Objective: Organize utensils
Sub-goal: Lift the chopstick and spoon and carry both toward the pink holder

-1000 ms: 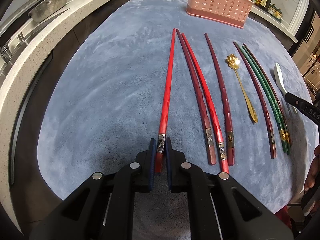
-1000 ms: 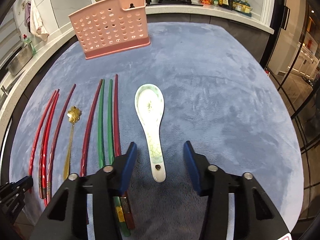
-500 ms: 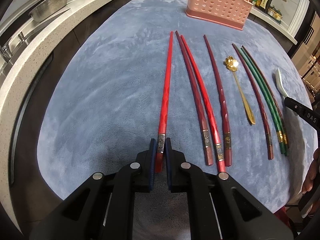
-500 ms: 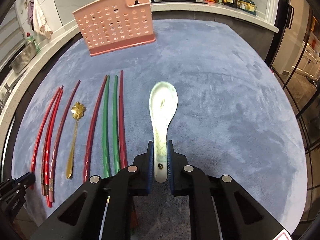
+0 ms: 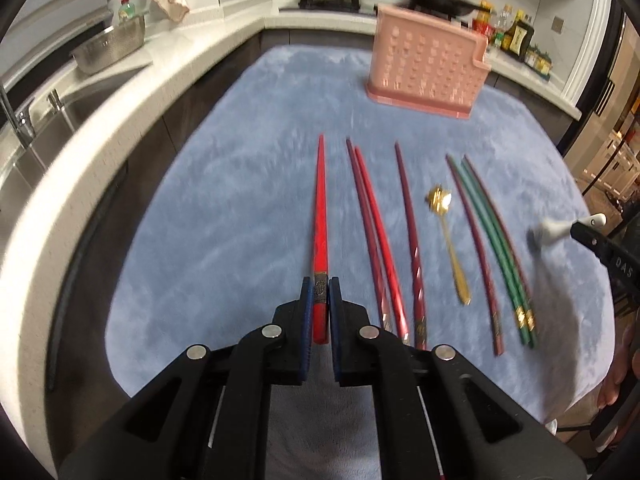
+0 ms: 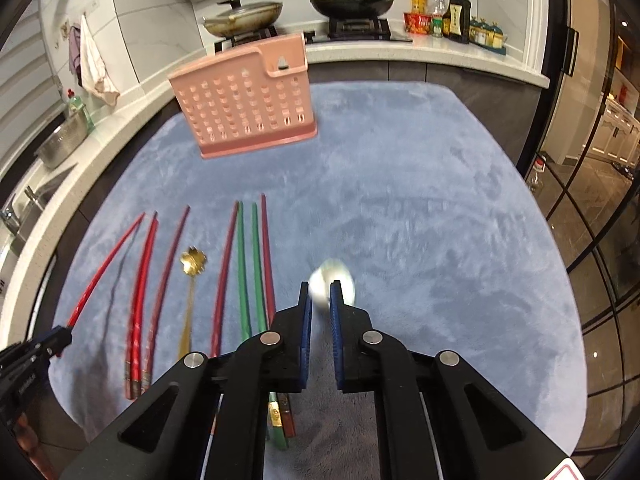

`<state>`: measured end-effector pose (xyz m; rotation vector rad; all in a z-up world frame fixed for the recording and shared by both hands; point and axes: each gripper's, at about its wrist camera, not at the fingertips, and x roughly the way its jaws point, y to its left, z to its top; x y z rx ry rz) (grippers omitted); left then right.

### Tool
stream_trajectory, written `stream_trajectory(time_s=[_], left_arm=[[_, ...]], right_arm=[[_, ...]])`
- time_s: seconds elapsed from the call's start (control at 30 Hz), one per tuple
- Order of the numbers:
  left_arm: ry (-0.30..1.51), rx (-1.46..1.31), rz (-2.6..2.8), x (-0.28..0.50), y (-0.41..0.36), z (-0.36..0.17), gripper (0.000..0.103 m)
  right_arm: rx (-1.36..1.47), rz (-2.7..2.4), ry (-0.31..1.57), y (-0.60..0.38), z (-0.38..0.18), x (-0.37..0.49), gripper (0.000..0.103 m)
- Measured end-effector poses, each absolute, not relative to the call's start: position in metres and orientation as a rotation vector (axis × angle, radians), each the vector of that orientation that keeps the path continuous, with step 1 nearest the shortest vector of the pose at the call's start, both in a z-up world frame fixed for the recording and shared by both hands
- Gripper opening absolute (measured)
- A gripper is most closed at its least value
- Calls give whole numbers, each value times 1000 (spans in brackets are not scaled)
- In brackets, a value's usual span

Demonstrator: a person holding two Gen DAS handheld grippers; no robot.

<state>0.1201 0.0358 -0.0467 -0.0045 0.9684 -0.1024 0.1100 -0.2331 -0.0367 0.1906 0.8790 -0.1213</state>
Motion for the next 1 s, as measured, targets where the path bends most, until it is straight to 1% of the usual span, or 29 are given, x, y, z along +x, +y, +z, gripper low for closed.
stream_trajectory(time_s=[0.07,0.3,0.57,0.77,1.0], left_arm=[[940,-14,-105,123,38,-33,7],[828,-28,-106,137,43,16,7],[729,-48,-136,163,43,76,7],[639,-49,-178,192,32,132,7],[493,-75,-214,229,11,205,7]], right_arm=[[192,-115,865,-234,-26,110,6],[188,-110,815,-239,2,111,5],[250,-62,771,-251,36,126,5],[307,4,740,-261,70,158,5],[370,102,708,-268,106,219,5]])
